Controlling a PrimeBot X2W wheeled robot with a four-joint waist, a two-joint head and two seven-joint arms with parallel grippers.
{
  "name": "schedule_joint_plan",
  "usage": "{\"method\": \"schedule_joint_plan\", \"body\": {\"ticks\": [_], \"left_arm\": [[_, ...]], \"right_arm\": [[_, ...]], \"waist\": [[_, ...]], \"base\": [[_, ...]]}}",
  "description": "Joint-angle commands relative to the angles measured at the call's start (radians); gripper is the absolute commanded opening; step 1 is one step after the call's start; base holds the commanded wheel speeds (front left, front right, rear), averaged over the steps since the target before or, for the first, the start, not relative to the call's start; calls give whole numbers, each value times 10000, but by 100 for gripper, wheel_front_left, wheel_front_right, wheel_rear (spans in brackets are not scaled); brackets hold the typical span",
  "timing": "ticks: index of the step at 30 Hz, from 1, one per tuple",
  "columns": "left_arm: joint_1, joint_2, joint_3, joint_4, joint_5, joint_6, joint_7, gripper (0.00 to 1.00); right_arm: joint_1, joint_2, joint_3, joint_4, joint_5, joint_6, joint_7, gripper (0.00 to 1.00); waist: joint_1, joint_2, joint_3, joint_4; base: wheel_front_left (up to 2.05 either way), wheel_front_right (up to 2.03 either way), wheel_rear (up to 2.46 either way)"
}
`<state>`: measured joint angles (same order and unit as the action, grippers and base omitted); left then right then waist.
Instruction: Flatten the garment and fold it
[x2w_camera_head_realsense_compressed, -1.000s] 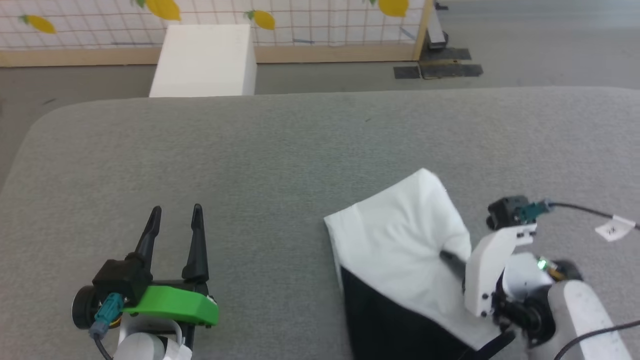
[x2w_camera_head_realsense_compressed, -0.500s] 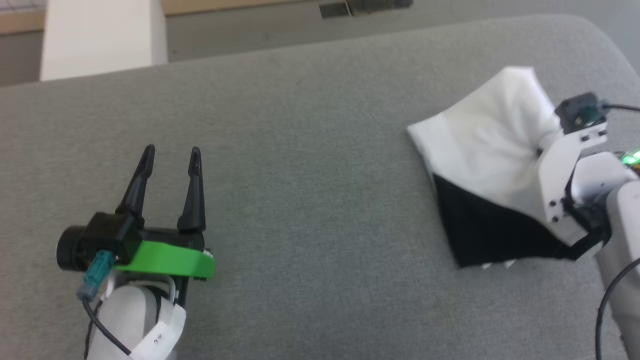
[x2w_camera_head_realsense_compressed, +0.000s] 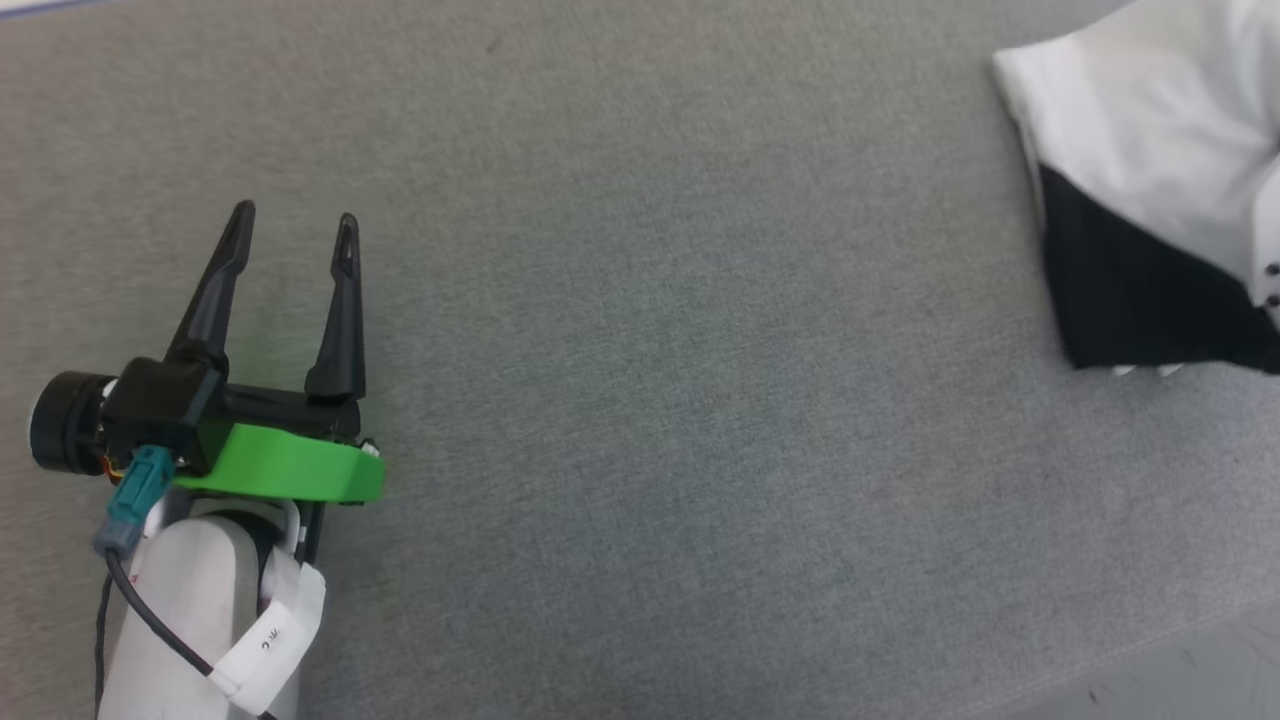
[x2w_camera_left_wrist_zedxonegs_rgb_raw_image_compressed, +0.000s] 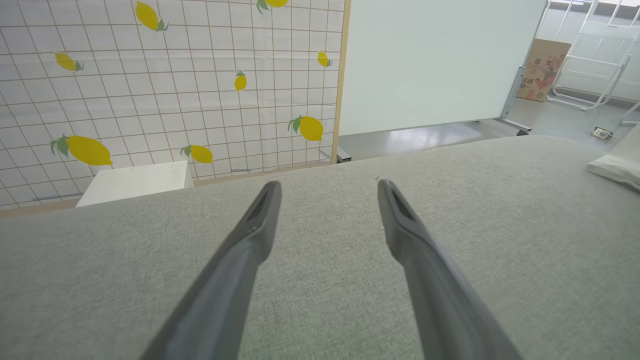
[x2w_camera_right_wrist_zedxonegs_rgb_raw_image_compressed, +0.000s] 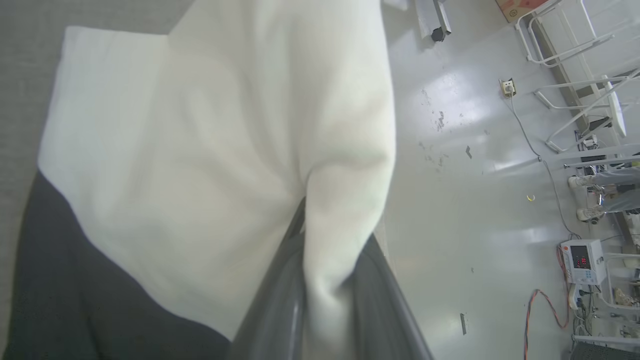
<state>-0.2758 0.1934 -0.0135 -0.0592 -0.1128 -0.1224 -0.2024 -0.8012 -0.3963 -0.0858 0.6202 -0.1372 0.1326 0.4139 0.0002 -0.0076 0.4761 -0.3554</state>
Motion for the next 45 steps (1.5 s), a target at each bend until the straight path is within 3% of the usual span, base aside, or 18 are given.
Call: {"method": "schedule_joint_plan", "body": {"ticks": [1,4,5,6,7,15,24,35,45], "left_arm": [[-198,101,2,-79,47,-38,31,100],[-227,149,-24,-77,22,-38,52,100],[-238,160,-38,-54,11,-39,53,100],[-236,165,-44,-24,1,-31,49,100],[-228,162,-48,-1,-9,-19,42,100],[-52,-108,-130,491,-233,87,-251,100],[482,-711,-133,1397,-709,206,-536,100],[1162,-1141,-74,1881,-1022,385,-590,100],[1601,-1330,-240,2122,-1065,334,-592,100]], "right_arm": [[-283,-3,-157,178,-219,-19,-237,0],[-528,129,-552,560,-485,-19,-644,0],[-584,175,-668,696,-606,-19,-787,20],[-624,208,-767,842,-741,-19,-879,33],[-655,240,-854,938,-830,-19,-968,100],[-745,201,-1290,1269,-1274,-19,-2277,100],[72,387,-1045,949,96,-19,-3648,100],[2756,1075,392,-2050,2698,-19,-5312,100],[5506,2142,328,-4569,3314,-19,-5569,100]], "waist": [[-2,74,486,-299],[-2,74,504,-254],[-2,74,481,-229],[-2,74,430,-203],[-2,74,381,-180],[-2,74,-584,247],[-2,74,-2301,1111],[-2,74,-3660,2095],[-2,74,-4207,2730]], "base": [[0,0,0],[0,0,0],[0,0,0],[0,0,0],[0,0,0],[0,0,0],[0,0,0],[0,0,0],[0,0,0]]}}
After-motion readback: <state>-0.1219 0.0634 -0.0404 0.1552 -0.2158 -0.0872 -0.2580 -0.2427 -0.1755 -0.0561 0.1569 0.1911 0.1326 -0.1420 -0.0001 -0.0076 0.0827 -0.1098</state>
